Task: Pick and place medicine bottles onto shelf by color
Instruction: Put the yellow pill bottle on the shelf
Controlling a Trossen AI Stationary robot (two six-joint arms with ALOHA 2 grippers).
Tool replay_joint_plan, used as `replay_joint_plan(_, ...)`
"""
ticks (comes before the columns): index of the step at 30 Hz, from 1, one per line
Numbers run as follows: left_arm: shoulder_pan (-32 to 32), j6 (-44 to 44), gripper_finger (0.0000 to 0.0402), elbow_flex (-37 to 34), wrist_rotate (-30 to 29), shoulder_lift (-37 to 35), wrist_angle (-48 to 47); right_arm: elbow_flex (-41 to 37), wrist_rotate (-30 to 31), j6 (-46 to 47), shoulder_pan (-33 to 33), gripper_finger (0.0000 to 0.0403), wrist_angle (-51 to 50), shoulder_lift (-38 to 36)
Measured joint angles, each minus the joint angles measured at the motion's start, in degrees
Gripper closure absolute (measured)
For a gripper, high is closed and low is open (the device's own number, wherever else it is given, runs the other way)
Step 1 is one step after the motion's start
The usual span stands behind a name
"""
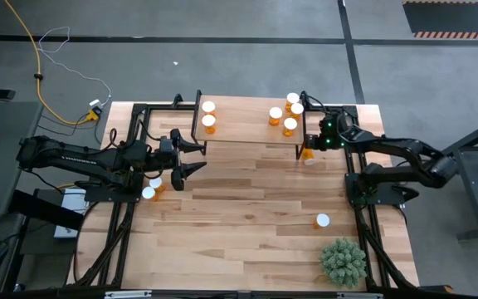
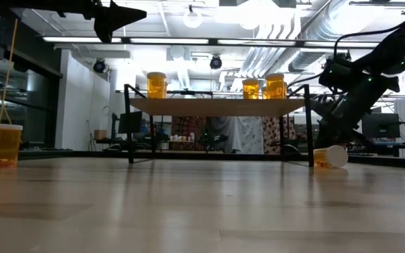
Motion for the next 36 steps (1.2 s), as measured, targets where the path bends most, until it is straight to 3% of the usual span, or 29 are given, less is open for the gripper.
replay_joint_plan(9,-0.01,0.00,0.0140,0.00,0.01,0.00,0.00,-0.02,-5.00,-2.27,0.00,0.0403,-0.59,-0.37)
replay_joint_plan(20,0.01,0.00,0.0140,0.00,0.01,0.00,0.00,-0.02,-7.20,-5.92,1.49,0.0403,-11.15,-3.04)
replay_joint_plan(29,-0.01,0.00,0.0140,0.00,0.01,-0.01,-0.01,-0.02,-6.02,-4.34,7.91,0.0403,-22.16,-11.17)
replay_joint_plan(36,0.01,0.00,0.0140,0.00,0.01,-0.01,-0.02,-0.02,-0.34,3.98,18.71,0.0403,-26.81,-19.78)
